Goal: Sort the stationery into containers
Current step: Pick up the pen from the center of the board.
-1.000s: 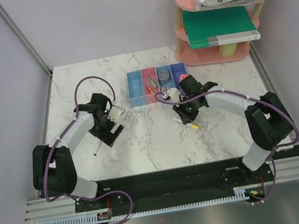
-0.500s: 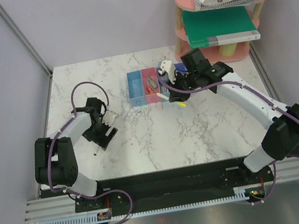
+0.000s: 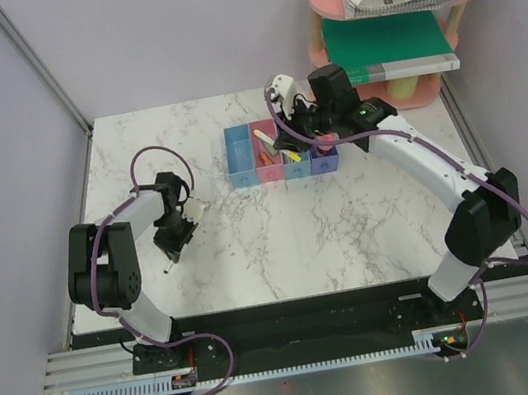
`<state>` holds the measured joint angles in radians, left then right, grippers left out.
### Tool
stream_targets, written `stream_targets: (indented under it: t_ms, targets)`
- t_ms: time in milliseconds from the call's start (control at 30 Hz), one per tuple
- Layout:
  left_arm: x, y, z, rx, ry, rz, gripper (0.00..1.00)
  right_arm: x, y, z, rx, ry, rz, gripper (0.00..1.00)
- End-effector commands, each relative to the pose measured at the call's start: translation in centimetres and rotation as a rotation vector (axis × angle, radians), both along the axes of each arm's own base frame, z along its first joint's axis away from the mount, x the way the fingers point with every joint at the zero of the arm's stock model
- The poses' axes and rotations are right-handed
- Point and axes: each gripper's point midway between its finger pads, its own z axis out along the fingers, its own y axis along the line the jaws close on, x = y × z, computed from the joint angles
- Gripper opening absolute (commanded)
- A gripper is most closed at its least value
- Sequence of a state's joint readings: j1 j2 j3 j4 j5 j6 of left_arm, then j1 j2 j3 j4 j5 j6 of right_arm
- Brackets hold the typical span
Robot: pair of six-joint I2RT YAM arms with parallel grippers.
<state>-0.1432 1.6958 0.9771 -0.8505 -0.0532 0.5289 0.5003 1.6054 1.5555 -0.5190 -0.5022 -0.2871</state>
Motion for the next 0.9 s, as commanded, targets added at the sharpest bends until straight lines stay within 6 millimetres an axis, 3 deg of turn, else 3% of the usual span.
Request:
stream_targets:
  t_ms: [0,200,500,667,867]
  targets:
    - [1.1,-0.1,-1.2,-0.018,-0.022,0.011,0.02,4.3,3.0,0.8,0.127,-0.032,-0.05,0.22]
    - [1.9,-0.8,0.4,-0.057,-0.064,0.022,0.02,8.6,6.5,-1.0,0.245,0.035,-0.084,0.21]
    - [4.5,-4.9,7.6,-0.287,-0.233,0.042,0.02,13.4,11.0,-3.1,0.406,0.148,-0.107,0.2]
    - [6.0,-7.8,13.4,-0.461,-0.381,0.019,0.02,15.0,11.7,-7.8,0.384,0.208,-0.131,0.2]
    - [8.1,-9.7,20.3,-0.592,-0.56,-0.006,0.02,15.0,11.7,-13.6,0.329,0.281,-0.156,0.22]
